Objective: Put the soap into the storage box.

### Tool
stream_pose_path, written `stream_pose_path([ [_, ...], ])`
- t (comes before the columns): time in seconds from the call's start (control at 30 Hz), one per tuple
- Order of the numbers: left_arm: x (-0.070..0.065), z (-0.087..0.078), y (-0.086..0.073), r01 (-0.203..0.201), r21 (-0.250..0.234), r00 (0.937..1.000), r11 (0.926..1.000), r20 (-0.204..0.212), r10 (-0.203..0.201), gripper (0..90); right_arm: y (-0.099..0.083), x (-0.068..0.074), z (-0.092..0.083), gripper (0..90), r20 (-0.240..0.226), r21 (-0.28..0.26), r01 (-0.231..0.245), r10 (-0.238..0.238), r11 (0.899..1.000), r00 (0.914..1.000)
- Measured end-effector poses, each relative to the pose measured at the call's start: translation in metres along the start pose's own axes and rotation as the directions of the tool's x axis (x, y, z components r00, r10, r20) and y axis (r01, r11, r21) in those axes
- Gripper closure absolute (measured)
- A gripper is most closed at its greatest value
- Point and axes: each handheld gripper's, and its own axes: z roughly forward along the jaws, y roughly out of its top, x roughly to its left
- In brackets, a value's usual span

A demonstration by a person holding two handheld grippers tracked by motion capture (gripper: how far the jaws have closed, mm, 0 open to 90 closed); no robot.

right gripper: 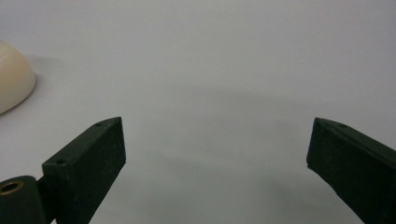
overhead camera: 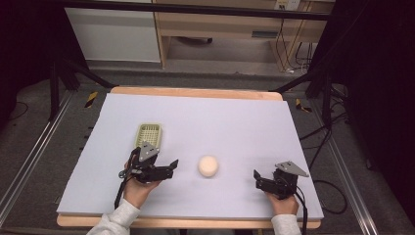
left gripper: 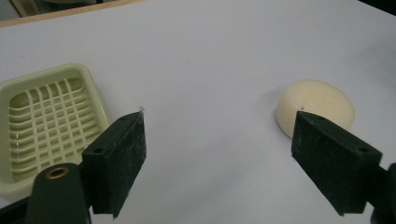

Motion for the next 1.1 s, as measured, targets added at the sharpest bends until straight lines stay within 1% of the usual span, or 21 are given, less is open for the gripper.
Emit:
stream_pose_path([
  [0.13,-0.002,0.002,0.002,-0.005,0.005,1.0,1.0,0.005,0.005,17.5,0.0,0.0,0.0,5.1,0.002,-0.002,0.004,-0.004,1.0,1.0],
  [0.17,-0.003,0.003,0.003,0.0,0.0,1.0,1.0,0.006,0.0,17.5,0.0,0.0,0.0,5.1,0.002,-0.001,0.003,-0.003,1.0,1.0],
  [0.37,-0.006,0.009,0.005,-0.012,0.009,0.9999,0.9999,0.008,0.011,17.5,0.0,0.0,0.0,5.1,0.003,-0.001,0.004,-0.004,1.0,1.0],
  [0.67,-0.009,0.015,0.008,-0.004,0.012,0.9999,0.9999,0.017,0.004,17.5,0.0,0.001,0.001,5.2,0.001,0.001,0.005,-0.005,1.0,1.0],
  [0.87,-0.016,0.02,0.013,-0.003,0.004,0.9995,1.0,0.03,0.003,17.5,0.0,0.0,0.001,5.2,0.007,-0.004,0.003,-0.003,1.0,1.0],
  [1.1,-0.025,0.027,0.018,-0.017,0.014,0.9987,0.9998,0.048,0.017,17.3,0.0,0.0,0.001,5.2,0.005,-0.002,0.003,-0.003,1.0,1.0],
])
